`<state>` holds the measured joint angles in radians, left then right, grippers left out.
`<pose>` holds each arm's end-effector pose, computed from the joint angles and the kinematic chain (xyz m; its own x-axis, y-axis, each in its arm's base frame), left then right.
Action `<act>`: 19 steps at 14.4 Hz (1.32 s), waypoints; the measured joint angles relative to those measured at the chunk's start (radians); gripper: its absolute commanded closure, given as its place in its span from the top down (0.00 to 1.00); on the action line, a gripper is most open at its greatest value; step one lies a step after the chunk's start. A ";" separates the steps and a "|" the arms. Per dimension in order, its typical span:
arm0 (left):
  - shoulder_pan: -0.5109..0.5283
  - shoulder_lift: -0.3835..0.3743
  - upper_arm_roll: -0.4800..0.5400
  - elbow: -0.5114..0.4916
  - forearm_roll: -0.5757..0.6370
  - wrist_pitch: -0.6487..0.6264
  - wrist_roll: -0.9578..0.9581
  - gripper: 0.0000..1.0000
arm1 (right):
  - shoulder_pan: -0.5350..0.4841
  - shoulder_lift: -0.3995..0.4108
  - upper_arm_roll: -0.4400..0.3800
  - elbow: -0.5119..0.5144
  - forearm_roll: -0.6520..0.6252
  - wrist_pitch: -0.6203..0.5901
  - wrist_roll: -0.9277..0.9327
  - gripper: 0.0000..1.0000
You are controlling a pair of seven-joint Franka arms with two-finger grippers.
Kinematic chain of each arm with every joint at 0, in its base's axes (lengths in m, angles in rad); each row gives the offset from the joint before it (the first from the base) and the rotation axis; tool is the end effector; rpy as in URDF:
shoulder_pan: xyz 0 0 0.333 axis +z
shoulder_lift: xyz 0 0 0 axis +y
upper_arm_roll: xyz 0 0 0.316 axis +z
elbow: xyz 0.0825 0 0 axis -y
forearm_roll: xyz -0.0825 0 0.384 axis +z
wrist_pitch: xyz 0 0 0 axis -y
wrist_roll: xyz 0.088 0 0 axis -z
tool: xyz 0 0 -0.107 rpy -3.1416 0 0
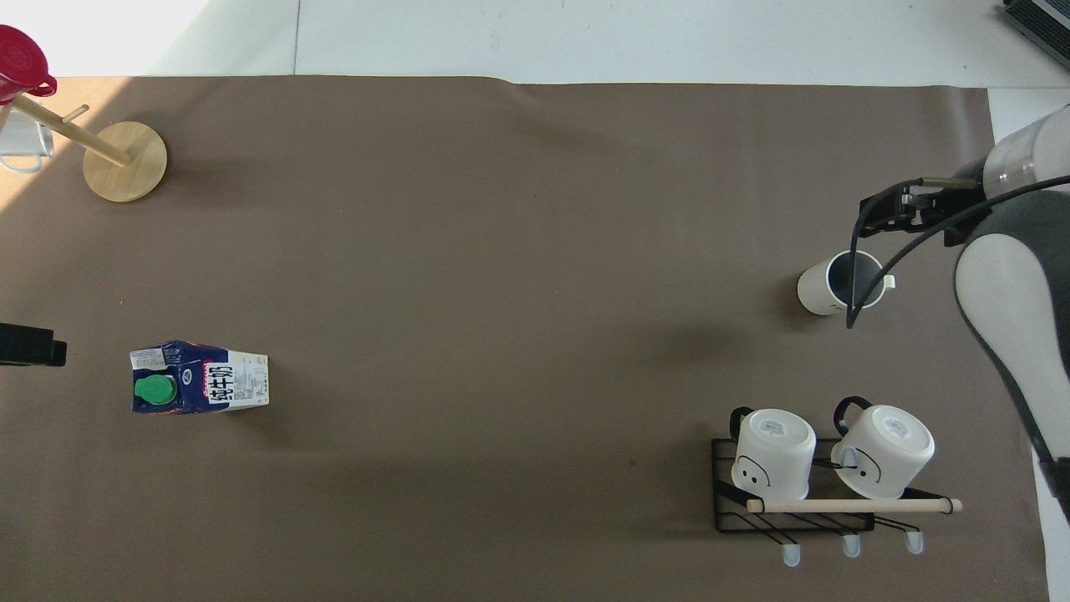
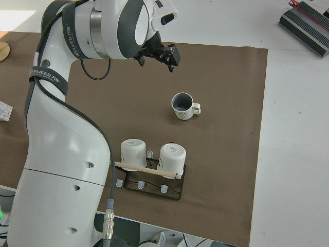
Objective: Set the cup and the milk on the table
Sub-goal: 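Reach the right gripper down and grasp the dark mug's rim, then carry the dark mug with the right gripper toward the table center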
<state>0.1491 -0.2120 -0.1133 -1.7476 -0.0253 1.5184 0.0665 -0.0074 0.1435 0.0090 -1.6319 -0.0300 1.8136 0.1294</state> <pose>0.4816 0.0082 0.6460 0.9994 -0.0291 -0.0184 -0.0290 -0.9996 0.0027 0.6116 -0.0018 0.5332 0.9919 -0.1204 0.0414 -0.1214 -0.9923 0.0229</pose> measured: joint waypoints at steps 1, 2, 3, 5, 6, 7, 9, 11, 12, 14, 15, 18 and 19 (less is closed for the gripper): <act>0.000 0.000 0.000 0.000 0.000 0.000 0.000 1.00 | 0.000 0.003 0.000 -0.038 0.000 0.039 -0.001 1.00; 0.000 0.000 0.000 0.000 0.000 0.000 0.000 1.00 | 0.000 0.006 0.000 -0.073 0.000 0.074 -0.002 1.00; 0.000 0.000 0.000 0.000 0.000 0.000 0.000 1.00 | 0.000 0.008 0.000 -0.102 0.000 0.103 -0.002 1.00; 0.000 0.000 0.000 0.000 0.000 0.000 0.000 1.00 | 0.000 0.010 0.000 -0.155 0.000 0.167 -0.005 1.00; 0.000 0.000 0.000 0.000 0.000 0.000 0.000 1.00 | 0.000 0.010 0.000 -0.175 0.000 0.189 -0.008 1.00; 0.000 0.000 0.000 0.000 0.000 0.000 0.000 1.00 | 0.000 0.010 0.000 -0.192 0.000 0.206 -0.016 1.00; 0.000 0.000 0.000 0.000 0.000 0.000 0.000 1.00 | -0.004 0.017 -0.001 -0.225 0.000 0.244 -0.033 1.00; 0.000 0.000 0.000 0.000 0.000 0.000 0.000 1.00 | -0.016 0.034 -0.002 -0.259 0.000 0.300 -0.053 1.00; 0.000 0.000 0.000 0.000 0.000 0.000 0.000 1.00 | -0.019 0.044 -0.002 -0.274 0.000 0.324 -0.057 1.00; 0.000 0.000 0.000 0.000 0.000 0.000 0.000 1.00 | -0.021 0.065 -0.002 -0.291 0.000 0.359 -0.058 1.00; 0.000 0.000 0.000 0.000 0.000 0.000 0.000 1.00 | -0.021 0.076 -0.002 -0.294 0.000 0.372 -0.058 1.00; 0.000 0.000 0.000 0.000 0.000 0.000 0.000 1.00 | -0.021 0.108 -0.002 -0.300 0.000 0.397 -0.059 0.87; 0.000 0.000 0.000 0.000 0.000 0.000 0.000 1.00 | -0.021 0.116 -0.002 -0.302 0.000 0.403 -0.059 0.78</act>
<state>0.1491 -0.2120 -0.1133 -1.7476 -0.0253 1.5184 0.0665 -0.0284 0.2600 0.0070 -1.9341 -0.0304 2.2165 0.0700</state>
